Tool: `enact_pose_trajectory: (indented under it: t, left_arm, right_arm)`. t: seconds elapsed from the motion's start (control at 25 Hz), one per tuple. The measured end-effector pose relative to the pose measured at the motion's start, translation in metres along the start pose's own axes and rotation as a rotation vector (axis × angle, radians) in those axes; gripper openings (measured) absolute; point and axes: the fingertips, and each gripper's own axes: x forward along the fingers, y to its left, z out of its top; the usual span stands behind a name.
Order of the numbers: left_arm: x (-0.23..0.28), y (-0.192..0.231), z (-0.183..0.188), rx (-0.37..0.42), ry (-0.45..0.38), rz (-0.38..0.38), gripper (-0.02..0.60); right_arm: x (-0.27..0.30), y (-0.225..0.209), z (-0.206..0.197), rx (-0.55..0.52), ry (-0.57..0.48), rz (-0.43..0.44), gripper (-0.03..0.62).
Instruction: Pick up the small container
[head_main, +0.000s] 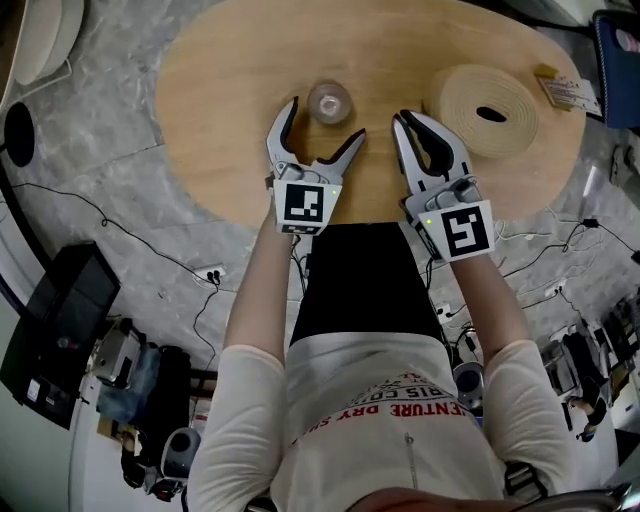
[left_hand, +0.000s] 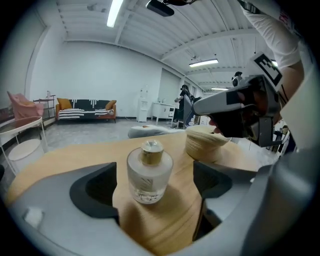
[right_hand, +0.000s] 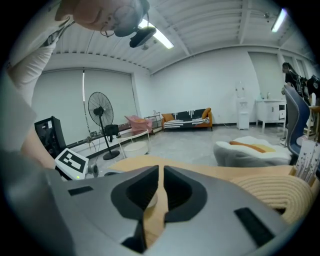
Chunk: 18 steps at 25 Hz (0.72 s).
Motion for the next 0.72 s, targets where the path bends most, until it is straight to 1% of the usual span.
enact_pose_trajectory:
  t: [0.08,0.16,0.28,0.52,0.6,0.64,0.68,0.72]
  left_arm:
    - [0.012,0.003,-0.001,0.003,-0.013,-0.003,0.463]
    - [0.023,0.002,0.000,0.015,-0.020,-0.024,0.463]
    - [0.036,-0.002,-0.005,0.047,-0.004,-0.048,0.462]
    - [0.045,0.003,-0.012,0.090,0.005,-0.013,0.459]
    - [0.047,0.004,-0.013,0.099,0.020,-0.006,0.455]
    - [0.048,0.005,-0.014,0.101,0.033,0.007,0.443]
    - [0.049,0.008,-0.015,0.101,0.045,0.028,0.418]
    - [0.049,0.011,-0.015,0.098,0.053,0.050,0.377]
  right_arm:
    - [0.005,-0.004,-0.010,-0.003,0.001,0.004,0.009]
    - [0.008,-0.008,-0.016,0.000,0.000,0.005,0.009]
    - [0.012,-0.013,-0.022,0.014,-0.003,0.002,0.009]
    - [0.019,-0.017,-0.028,0.039,-0.009,0.004,0.009]
    - [0.021,-0.016,-0.029,0.039,-0.007,0.009,0.009]
    - [0.021,-0.016,-0.029,0.037,-0.007,0.013,0.009]
    - [0.022,-0.016,-0.029,0.039,-0.007,0.016,0.009]
    - [0.022,-0.016,-0.029,0.046,-0.008,0.018,0.009]
